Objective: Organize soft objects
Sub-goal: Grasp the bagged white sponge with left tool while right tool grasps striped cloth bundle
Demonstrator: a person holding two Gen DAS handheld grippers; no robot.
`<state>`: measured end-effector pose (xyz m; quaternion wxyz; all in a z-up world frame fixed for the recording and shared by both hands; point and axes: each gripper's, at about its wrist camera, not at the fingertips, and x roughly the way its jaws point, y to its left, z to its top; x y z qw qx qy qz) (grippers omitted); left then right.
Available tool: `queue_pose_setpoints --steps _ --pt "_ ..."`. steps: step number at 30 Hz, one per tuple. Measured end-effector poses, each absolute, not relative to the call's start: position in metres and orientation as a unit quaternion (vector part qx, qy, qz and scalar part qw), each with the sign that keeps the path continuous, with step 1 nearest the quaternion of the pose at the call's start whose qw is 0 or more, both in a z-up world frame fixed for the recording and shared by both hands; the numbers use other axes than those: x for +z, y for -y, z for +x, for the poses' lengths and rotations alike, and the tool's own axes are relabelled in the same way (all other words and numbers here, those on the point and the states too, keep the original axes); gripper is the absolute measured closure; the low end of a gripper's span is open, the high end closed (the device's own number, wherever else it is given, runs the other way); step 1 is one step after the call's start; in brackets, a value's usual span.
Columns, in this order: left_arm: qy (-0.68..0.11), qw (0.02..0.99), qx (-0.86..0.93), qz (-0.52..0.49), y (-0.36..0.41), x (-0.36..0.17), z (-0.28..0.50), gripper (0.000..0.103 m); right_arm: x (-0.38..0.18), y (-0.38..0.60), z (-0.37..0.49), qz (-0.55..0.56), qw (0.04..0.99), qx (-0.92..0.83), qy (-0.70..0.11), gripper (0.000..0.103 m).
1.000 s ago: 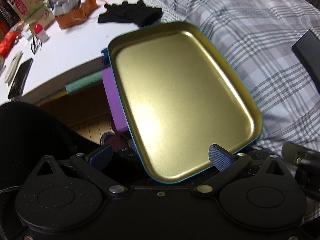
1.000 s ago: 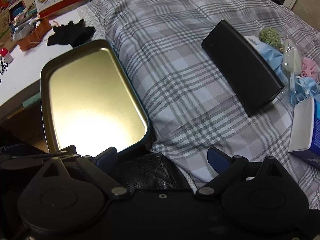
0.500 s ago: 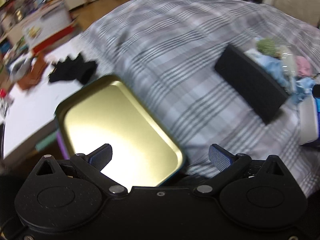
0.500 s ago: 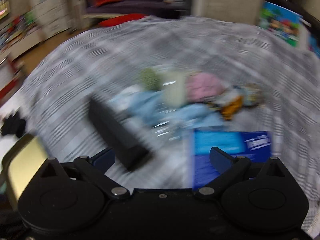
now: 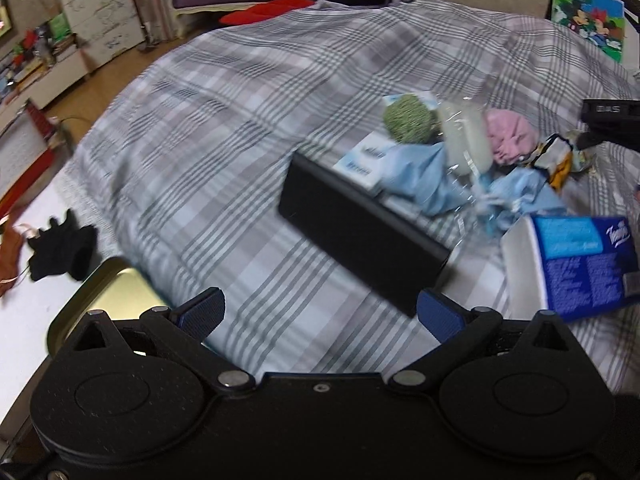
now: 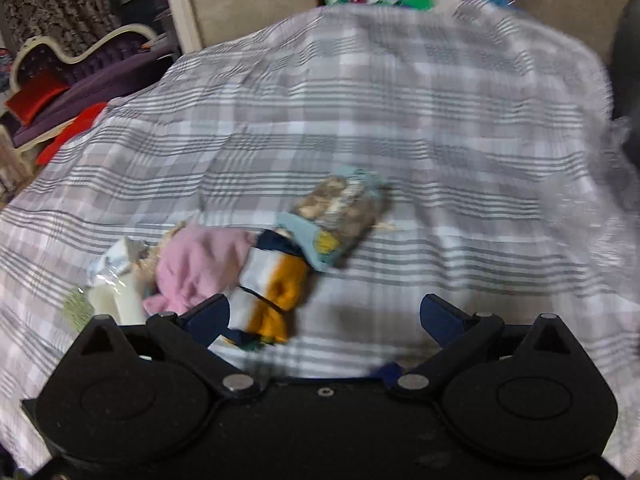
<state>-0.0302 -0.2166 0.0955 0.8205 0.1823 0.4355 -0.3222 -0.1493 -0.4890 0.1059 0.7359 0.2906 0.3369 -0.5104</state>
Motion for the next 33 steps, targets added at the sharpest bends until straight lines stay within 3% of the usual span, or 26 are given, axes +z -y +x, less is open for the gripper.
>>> queue_pose_setpoints --steps 4,12,16,18,19,24,33 --pt "-0.437 0.817 -0.326 0.19 0.244 0.097 -0.019 0.005 0.09 0.512 -0.127 0.291 0.728 -0.507 -0.358 0.003" --pt "-0.433 0.811 -0.344 0.191 0.304 0.097 0.002 0.006 0.045 0.532 -0.107 0.333 0.719 -0.47 -0.388 0.023" --pt "-0.446 0.802 -0.35 0.187 0.341 0.091 0.016 0.006 0.036 0.537 -0.105 0.343 0.722 -0.461 -0.386 0.024" --pt "-0.448 0.795 -0.359 0.195 0.359 0.086 0.019 0.007 0.036 0.534 -0.102 0.329 0.733 -0.452 -0.387 0.04" --pt "-0.447 0.792 -0.365 0.2 0.367 0.084 0.019 0.008 0.037 0.532 -0.102 0.323 0.742 -0.443 -0.386 0.059" --pt "-0.462 0.777 -0.368 0.216 0.396 0.066 0.019 0.014 0.04 0.526 -0.109 0.321 0.759 -0.428 -0.371 0.061" --pt "-0.469 0.769 -0.375 0.219 0.423 0.058 0.015 0.014 0.048 0.537 -0.14 0.382 0.755 -0.431 -0.314 0.062"
